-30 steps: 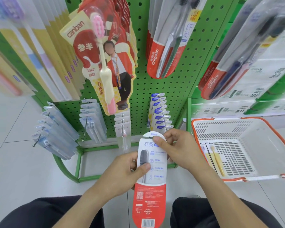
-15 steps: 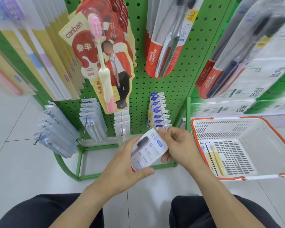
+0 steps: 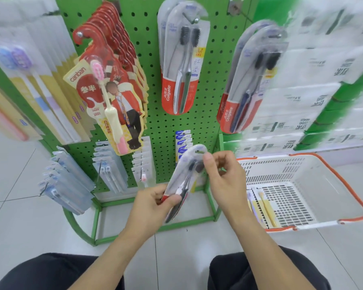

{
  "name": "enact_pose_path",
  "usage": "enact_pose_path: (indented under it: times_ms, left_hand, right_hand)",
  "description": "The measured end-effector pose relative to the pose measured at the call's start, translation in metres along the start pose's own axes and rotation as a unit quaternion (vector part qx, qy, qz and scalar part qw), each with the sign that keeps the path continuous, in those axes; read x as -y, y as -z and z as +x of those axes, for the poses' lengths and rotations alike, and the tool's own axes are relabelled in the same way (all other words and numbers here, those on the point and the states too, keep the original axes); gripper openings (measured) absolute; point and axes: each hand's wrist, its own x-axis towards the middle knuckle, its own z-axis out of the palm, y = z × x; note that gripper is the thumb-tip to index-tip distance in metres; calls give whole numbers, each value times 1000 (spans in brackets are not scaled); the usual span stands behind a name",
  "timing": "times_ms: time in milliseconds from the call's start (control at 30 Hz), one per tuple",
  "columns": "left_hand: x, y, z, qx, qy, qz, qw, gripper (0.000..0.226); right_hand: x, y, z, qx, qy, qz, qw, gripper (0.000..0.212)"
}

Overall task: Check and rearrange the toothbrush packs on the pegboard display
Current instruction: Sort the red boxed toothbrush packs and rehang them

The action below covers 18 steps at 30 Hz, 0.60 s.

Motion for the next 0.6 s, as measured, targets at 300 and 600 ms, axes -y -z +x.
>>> enact_pose_path:
  times_ms: [300,600]
  left_hand:
    - [-108,-34,9,-20,-196,-114,974,46]
    - [-160,-58,35,-48,-318,-20,947,72]
  right_hand:
    - [56,34,8,-103,164,111,975,28]
    - [99,67,50,-197,207,114,952,19]
